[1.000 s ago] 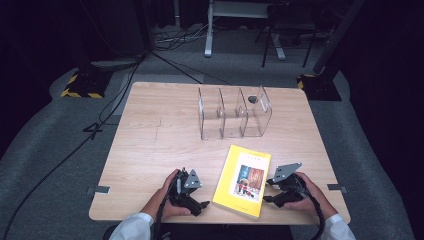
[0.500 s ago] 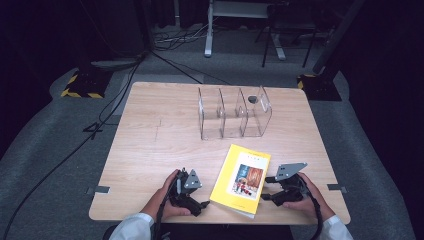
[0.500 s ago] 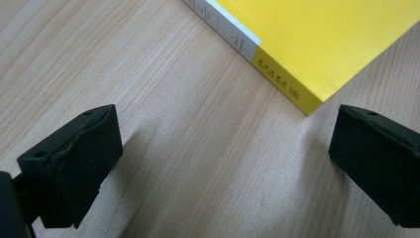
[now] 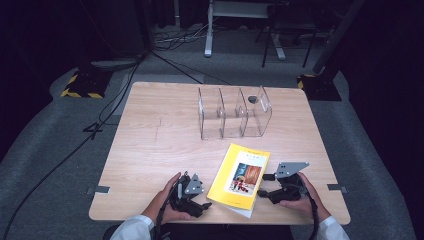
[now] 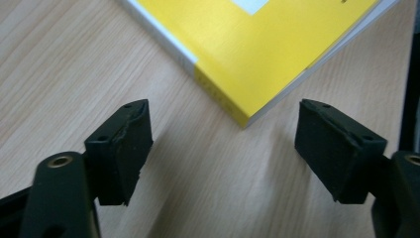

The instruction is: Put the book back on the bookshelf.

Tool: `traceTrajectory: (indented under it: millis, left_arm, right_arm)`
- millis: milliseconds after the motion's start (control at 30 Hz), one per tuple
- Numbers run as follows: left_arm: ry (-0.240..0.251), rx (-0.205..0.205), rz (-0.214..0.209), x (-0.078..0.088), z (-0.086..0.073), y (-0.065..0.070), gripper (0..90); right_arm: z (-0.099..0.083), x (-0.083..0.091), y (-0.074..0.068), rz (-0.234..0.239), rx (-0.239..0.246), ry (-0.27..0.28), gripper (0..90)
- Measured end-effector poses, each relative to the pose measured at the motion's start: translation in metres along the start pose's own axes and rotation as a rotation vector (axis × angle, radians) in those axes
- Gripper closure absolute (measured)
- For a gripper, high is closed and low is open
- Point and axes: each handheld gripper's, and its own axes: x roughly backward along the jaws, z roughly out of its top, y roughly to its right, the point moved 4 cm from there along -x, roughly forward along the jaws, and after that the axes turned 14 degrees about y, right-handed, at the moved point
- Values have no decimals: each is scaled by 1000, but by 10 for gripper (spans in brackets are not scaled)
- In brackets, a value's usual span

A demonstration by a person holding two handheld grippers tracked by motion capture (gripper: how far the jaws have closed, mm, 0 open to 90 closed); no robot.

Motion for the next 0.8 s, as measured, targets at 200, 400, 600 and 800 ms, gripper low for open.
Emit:
traceTrajectory:
  millis: [200, 400, 600, 800]
  left_arm:
    - [39, -50, -59, -13, 18, 25, 172]
    - [57, -84, -60, -32, 31, 44, 158]
    - [73, -101, -2, -46, 39, 52, 182]
    - [79, -102, 76, -53, 41, 54, 227]
  right_arm:
    - [9, -1, -2, -16, -9, 41, 356]
    - [13, -2, -3, -26, -12, 63, 356]
    - [16, -3, -3, -33, -11, 76, 356]
    - [17, -4, -4, -38, -14, 82, 355]
